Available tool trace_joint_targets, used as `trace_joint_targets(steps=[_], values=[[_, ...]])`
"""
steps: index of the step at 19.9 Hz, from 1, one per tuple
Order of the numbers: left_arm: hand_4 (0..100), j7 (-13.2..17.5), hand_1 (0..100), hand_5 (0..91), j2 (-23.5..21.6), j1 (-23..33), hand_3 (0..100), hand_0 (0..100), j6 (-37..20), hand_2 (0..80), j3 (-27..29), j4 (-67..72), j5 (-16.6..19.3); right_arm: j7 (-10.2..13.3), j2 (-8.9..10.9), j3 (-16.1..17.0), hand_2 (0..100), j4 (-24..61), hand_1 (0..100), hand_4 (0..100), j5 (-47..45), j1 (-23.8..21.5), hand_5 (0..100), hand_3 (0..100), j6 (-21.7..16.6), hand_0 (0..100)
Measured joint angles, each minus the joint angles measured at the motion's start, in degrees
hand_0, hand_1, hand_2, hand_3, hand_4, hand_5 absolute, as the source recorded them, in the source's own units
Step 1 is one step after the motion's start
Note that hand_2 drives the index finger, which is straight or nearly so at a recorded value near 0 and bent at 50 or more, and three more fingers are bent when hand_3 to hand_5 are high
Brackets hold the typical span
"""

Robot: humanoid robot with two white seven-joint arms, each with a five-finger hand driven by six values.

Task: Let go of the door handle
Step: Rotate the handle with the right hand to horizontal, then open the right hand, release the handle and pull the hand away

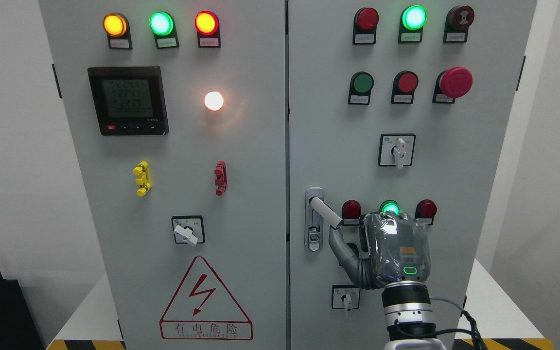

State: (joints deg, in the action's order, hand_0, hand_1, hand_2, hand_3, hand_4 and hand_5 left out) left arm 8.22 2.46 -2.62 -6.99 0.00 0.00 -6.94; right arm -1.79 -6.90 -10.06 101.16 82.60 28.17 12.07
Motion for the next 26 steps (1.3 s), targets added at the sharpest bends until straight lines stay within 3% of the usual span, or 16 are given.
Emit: trace_joint_targets(steps=[26], values=[[0,0.0,39,0.0,0.0,0.0,0,12,0.0,0.0,0.0,0.0,0.0,-0.1,0.19,0.8,97,0.2,12,100,0.0,1.5,98,100,-0.1,44]])
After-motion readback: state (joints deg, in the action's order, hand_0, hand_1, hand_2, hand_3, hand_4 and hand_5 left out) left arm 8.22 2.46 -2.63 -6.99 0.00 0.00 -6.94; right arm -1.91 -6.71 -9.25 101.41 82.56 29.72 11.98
